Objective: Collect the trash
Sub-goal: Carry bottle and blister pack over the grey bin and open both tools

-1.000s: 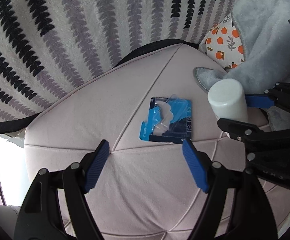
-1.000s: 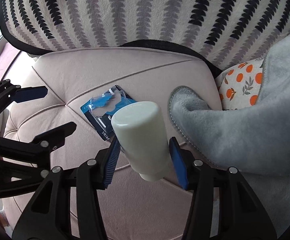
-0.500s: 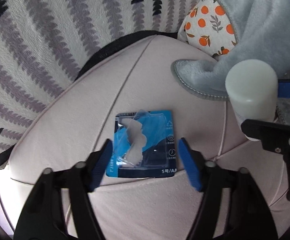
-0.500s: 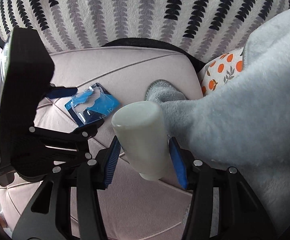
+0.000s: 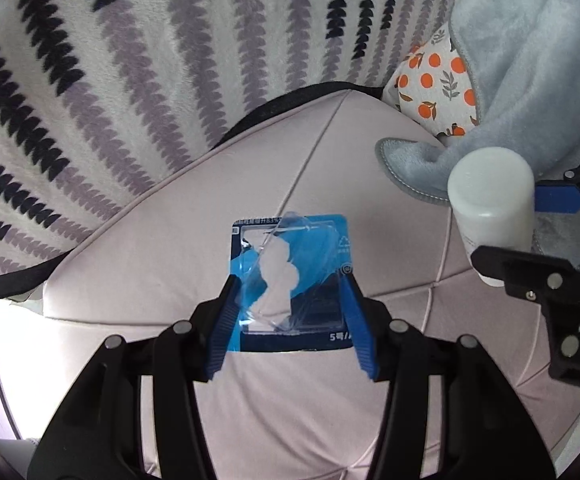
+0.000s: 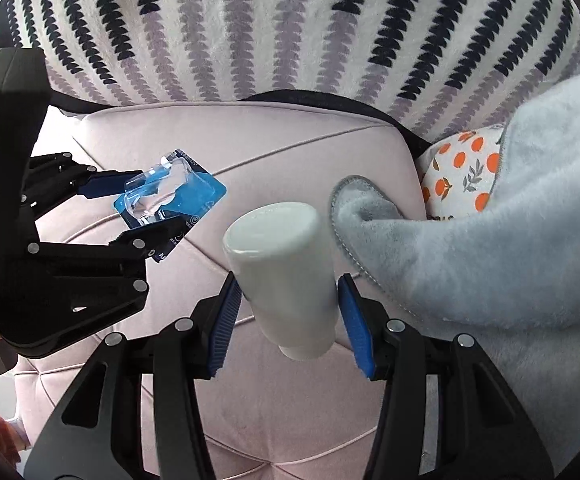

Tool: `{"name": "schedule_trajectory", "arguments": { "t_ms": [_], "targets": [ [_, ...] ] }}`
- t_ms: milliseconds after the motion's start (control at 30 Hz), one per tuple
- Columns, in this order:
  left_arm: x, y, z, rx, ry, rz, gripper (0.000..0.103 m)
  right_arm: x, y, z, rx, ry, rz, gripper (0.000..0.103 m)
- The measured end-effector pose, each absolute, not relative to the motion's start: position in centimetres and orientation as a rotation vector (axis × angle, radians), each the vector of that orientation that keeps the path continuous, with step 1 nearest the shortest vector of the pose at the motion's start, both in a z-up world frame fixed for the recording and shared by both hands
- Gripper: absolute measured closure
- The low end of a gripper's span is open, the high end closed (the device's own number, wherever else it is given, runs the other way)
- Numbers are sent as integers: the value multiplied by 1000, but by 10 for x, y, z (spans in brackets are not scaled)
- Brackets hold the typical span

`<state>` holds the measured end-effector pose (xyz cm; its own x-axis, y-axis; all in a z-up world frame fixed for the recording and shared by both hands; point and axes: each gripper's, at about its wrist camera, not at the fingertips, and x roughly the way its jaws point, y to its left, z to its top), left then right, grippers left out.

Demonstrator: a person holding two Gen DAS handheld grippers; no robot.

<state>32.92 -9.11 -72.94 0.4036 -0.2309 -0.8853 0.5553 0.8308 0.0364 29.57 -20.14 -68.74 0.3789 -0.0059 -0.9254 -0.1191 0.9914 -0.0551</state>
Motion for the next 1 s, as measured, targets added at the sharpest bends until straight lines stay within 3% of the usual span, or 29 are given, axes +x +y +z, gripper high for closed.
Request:
{"name": "schedule_trajectory", "arguments": {
  "t_ms": [433, 733, 1000],
  "targets": [
    [291, 83, -631, 236, 1103, -286, 52, 303, -57, -592, -216, 1185, 325, 55],
    [261, 224, -534, 125, 1093, -32, 52, 294, 84, -520, -297, 1164, 563, 55],
    [215, 365, -479, -47, 1101, 272, 52, 289, 224, -461, -347, 1099, 795, 55]
  ]
}}
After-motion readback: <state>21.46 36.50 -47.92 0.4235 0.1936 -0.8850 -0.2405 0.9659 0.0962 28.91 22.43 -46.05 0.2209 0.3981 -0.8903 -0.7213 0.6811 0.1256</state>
